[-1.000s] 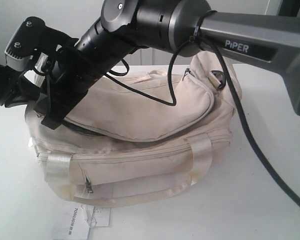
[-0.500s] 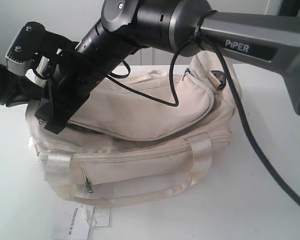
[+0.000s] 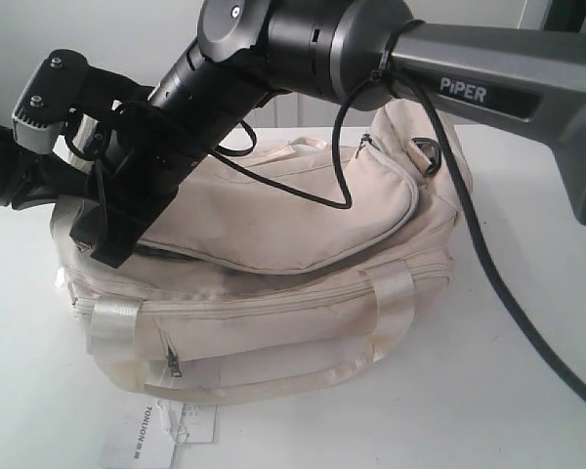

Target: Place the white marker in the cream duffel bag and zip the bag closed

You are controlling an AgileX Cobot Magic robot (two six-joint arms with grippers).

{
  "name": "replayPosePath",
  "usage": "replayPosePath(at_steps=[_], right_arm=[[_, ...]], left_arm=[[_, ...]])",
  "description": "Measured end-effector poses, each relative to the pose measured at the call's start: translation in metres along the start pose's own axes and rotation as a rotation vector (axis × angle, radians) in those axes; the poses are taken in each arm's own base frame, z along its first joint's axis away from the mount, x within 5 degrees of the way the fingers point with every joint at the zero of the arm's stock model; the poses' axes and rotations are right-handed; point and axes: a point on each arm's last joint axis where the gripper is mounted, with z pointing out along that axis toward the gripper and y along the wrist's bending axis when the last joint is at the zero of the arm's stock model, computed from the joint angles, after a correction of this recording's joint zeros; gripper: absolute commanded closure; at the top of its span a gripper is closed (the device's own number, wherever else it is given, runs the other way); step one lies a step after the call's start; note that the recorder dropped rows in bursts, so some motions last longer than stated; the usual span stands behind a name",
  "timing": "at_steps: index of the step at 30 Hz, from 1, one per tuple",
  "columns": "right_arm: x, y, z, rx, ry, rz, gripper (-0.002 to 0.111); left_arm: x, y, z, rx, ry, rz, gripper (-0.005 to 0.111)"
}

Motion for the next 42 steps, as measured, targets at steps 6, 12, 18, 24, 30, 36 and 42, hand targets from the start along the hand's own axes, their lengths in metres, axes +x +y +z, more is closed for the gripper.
replayPosePath(at_steps=[6,12,18,24,30,36,42], right_arm=[[0.003,0.002,0.000,-0.019,0.029,-0.014,0.108],[0.002,0.002,-0.004,-0.011,0.045,-0.031,0.108],[0.003,0.005,-0.010,-0.021,0.084,-0.059,0.108],[0.004,0.008,-0.011,-0.047,0.099,-0.060,0.108],[0.003,0.010,-0.020,-0.038,0.124,-0.089,0.108],[0.003,0.011,-0.020,-0.048,0.133,-0.090,0.108],[0.006,0.012,-0.021,-0.052,0.167,-0.105,0.108]], left_arm=[[0.000,0.000,0.000,0.002,0.003,0.000,0.107],[0.000,0.000,0.000,0.003,0.003,0.000,0.107],[0.000,-0.001,0.001,0.008,0.003,-0.002,0.107],[0.000,-0.001,0.001,0.004,-0.002,-0.009,0.107],[0.000,-0.001,0.001,0.003,-0.007,-0.014,0.107],[0.000,-0.001,0.001,0.003,-0.007,-0.014,0.107],[-0.001,-0.001,0.001,0.001,-0.008,-0.014,0.107]])
